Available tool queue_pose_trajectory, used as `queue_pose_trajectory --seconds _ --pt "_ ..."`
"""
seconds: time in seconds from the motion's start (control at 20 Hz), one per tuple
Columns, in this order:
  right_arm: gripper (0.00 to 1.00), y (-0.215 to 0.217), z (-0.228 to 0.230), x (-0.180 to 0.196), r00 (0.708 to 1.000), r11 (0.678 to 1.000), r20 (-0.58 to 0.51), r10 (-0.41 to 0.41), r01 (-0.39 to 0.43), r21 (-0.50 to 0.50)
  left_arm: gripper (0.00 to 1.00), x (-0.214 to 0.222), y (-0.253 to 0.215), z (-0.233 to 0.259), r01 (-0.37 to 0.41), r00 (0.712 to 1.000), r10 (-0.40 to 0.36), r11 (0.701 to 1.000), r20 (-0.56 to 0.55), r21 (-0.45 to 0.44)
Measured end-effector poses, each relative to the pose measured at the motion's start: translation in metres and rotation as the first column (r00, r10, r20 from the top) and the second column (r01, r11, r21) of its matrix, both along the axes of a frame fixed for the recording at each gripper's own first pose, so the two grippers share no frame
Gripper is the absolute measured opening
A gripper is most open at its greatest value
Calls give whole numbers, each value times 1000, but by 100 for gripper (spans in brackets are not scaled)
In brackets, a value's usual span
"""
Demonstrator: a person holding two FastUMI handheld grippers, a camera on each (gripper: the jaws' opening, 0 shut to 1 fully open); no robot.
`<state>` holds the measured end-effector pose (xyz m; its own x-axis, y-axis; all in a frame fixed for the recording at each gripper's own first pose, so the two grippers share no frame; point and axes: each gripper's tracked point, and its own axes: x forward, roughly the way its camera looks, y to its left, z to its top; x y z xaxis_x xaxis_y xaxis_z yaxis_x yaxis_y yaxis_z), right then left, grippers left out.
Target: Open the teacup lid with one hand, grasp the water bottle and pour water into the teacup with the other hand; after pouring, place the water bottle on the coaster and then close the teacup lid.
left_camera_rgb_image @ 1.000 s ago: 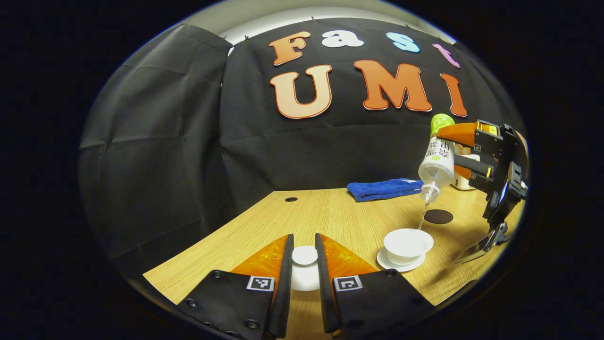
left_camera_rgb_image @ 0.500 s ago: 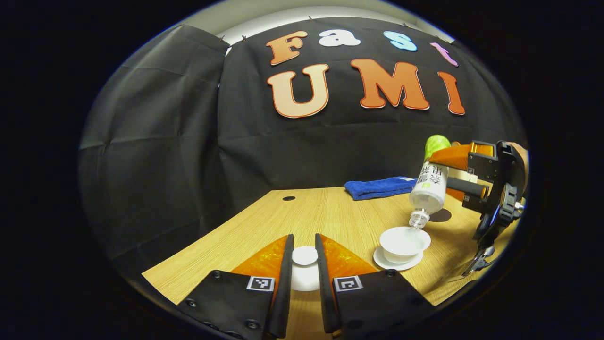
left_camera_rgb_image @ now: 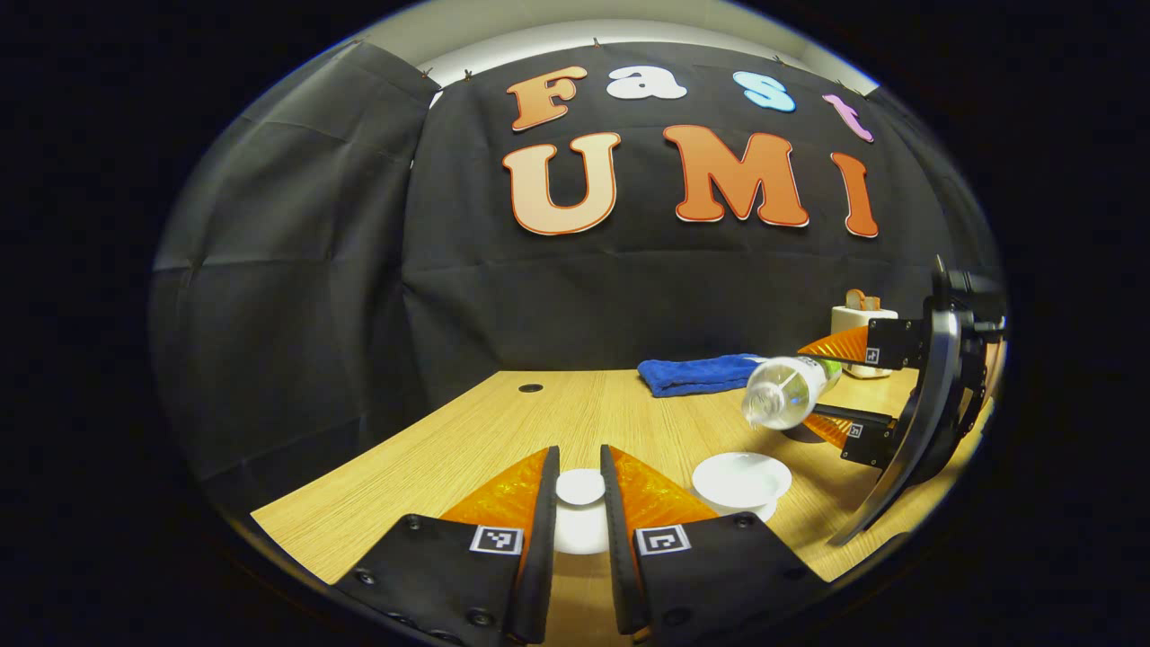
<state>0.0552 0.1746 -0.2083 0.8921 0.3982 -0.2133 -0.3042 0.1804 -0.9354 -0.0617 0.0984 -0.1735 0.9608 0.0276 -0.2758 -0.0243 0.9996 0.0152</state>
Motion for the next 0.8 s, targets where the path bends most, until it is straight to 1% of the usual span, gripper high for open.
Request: queue_pose_trajectory --seconds 0.1,0.15,0.2,0.25,0.3,0.35,0.45,0.65,0.7,0.8 --pt "64 -8 14 6 999 992 -35 -40 44 116 31 3 -6 12 7 999 -6 1000 40 -21" --pt "64 -10 18 13 996 981 -61 -61 71 178 31 4 -10 19 12 998 -10 1000 61 -28" --pt "64 -13 24 24 992 965 -94 -83 104 242 32 4 -14 23 18 997 -15 999 80 -32" --pt "64 -17 26 31 986 946 -138 -96 133 297 28 6 -18 29 25 995 -22 999 97 -37" --pt "64 -23 29 37 980 921 -167 -110 164 353 28 7 -21 33 33 994 -29 999 109 -40" --pt "65 -29 33 41 974 892 -190 -120 190 410 31 8 -24 37 36 992 -31 998 121 -43" --pt "64 -42 41 45 961 830 -246 -128 239 503 31 9 -29 43 48 989 -40 997 142 -55" --pt "64 -66 39 64 925 701 -353 -140 345 625 32 11 -39 46 60 988 -48 995 149 -79" --pt "64 -71 34 70 912 658 -386 -136 374 653 32 11 -39 47 62 987 -49 995 153 -82" --pt "64 -78 22 75 872 564 -479 -102 447 694 32 11 -41 48 64 986 -50 994 157 -83"
